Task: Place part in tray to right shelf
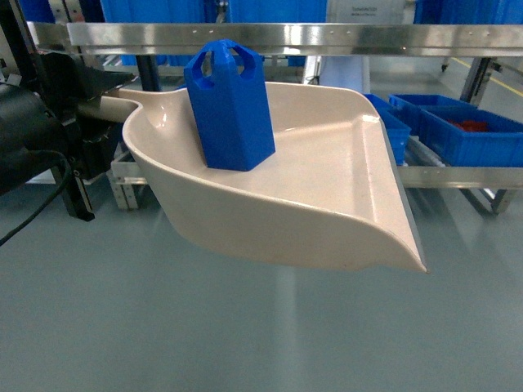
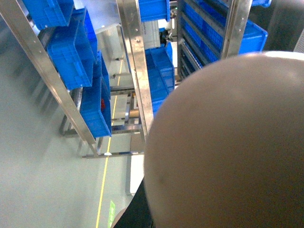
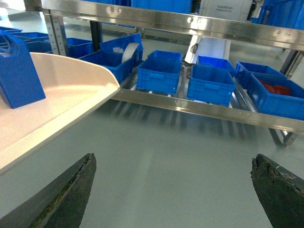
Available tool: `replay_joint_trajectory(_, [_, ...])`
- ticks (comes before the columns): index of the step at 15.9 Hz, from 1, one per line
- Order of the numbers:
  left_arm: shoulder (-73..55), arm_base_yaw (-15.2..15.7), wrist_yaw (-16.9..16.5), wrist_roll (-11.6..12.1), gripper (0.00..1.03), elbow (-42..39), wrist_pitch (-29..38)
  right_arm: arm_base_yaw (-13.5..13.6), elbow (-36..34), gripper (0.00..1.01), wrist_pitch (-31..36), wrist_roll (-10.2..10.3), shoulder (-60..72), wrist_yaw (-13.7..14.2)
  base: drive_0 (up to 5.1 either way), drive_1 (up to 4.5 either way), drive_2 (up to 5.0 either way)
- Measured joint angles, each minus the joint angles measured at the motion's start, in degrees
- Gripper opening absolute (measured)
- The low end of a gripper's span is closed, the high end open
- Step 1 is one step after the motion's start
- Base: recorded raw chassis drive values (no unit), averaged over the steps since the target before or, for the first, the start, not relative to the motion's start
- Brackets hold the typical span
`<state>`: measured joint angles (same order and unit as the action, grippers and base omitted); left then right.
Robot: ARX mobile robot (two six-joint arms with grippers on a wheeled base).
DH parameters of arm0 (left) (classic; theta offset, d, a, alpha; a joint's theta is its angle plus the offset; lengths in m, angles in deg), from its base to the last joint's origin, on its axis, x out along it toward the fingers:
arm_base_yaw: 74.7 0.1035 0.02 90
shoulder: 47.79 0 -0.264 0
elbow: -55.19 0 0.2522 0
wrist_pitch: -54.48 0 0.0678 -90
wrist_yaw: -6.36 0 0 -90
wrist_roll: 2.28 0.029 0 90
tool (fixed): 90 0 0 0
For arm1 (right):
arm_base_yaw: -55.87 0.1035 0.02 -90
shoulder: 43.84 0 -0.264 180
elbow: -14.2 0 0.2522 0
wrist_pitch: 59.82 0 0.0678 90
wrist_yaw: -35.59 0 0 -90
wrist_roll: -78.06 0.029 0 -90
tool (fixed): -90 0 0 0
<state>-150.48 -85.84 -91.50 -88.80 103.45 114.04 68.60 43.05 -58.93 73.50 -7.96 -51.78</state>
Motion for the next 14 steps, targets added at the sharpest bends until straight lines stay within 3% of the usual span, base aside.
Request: replay_joint_trajectory(14, [0.00, -0.07, -0.07, -0.02, 0.14, 0.00, 0.04, -0.02, 0.00, 0.98, 0.20, -0.02, 0.00, 0.04, -0.3, -0.25, -0.3])
